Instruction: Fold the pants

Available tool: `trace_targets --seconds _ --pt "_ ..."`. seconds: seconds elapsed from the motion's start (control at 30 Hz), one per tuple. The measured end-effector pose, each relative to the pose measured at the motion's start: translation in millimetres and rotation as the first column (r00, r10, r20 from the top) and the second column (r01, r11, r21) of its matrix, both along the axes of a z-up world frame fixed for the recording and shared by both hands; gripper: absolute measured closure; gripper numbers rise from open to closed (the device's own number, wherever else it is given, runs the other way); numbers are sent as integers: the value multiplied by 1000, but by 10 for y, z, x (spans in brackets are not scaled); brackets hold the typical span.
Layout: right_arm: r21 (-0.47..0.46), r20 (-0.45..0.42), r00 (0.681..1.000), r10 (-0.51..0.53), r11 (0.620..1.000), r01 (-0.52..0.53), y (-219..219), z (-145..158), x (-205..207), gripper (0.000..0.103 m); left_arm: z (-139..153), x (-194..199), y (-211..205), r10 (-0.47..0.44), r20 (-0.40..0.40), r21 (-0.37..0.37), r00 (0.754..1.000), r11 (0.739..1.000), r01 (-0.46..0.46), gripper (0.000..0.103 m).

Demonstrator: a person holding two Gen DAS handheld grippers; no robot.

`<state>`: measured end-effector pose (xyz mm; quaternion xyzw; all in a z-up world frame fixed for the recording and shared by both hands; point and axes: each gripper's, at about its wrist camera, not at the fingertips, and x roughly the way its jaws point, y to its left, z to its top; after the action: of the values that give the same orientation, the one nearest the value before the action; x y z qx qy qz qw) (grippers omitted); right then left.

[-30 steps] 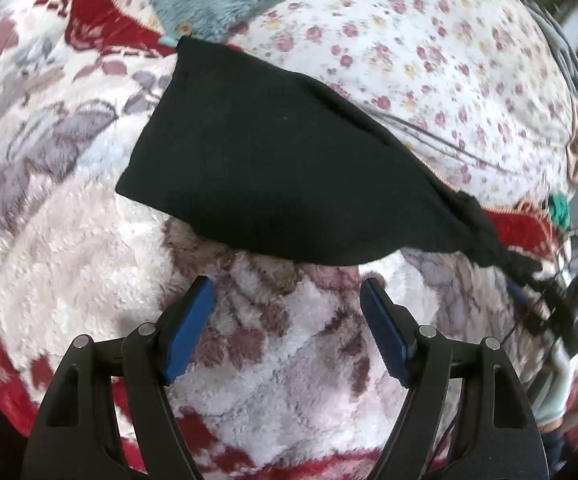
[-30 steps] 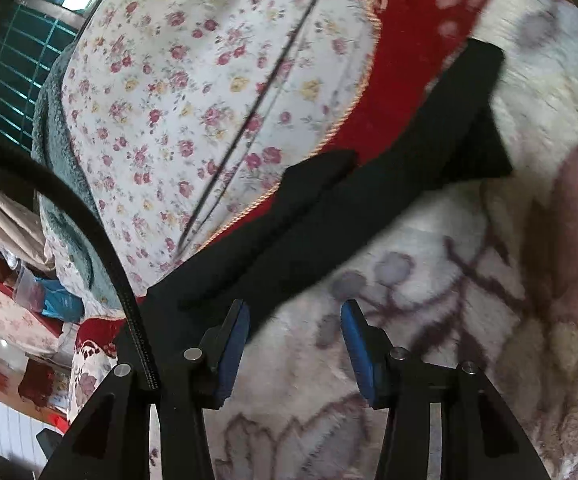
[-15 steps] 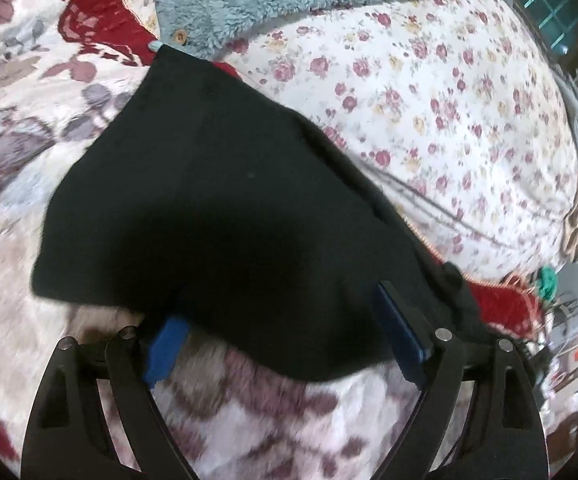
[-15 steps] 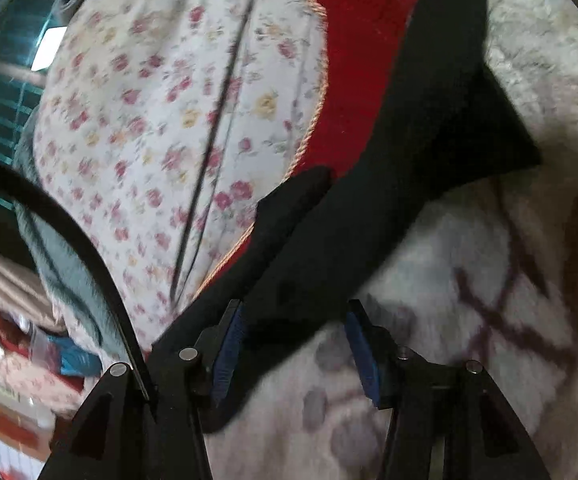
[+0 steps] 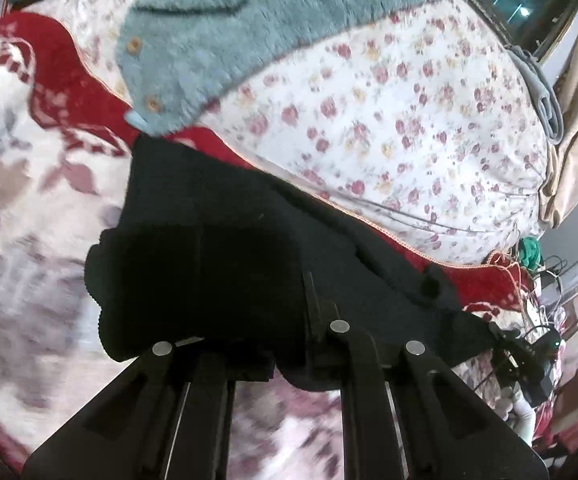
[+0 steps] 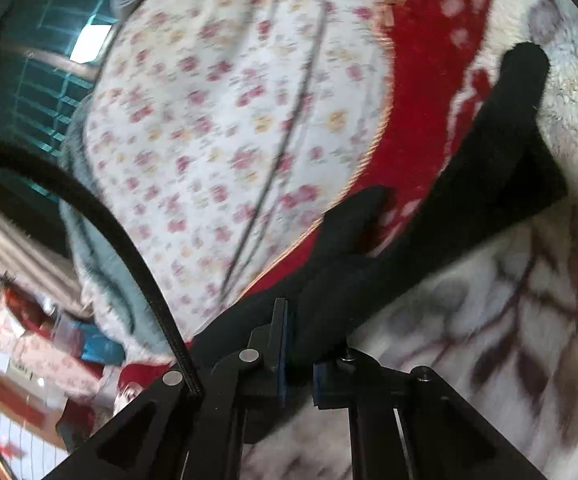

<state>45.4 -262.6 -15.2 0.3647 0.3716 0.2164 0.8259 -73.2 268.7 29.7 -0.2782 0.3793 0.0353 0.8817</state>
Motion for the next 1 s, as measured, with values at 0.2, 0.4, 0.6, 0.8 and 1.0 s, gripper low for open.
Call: trace_targets --seconds 0.2,0.4,0.6,0.8,1.0 --pt "25 -38 995 91 996 -90 341 -120 -682 95 -168 -478 397 40 -87 59 995 998 -35 94" --pt "20 -136 989 58 998 -56 149 -508 -997 89 -532 -644 424 82 -153 72 985 995 -72 94" --pt "33 -131 984 -120 992 125 -349 -461 -960 66 -527 -597 340 103 -158 113 982 990 -86 94" --pt "131 -108 974 -200 968 213 -650 -519 -749 99 -518 -564 337 93 -174 84 980 993 -79 94" --pt "-80 -9 982 -189 979 188 -654 -146 -974 99 -400 -636 251 42 -145 72 989 997 -32 93"
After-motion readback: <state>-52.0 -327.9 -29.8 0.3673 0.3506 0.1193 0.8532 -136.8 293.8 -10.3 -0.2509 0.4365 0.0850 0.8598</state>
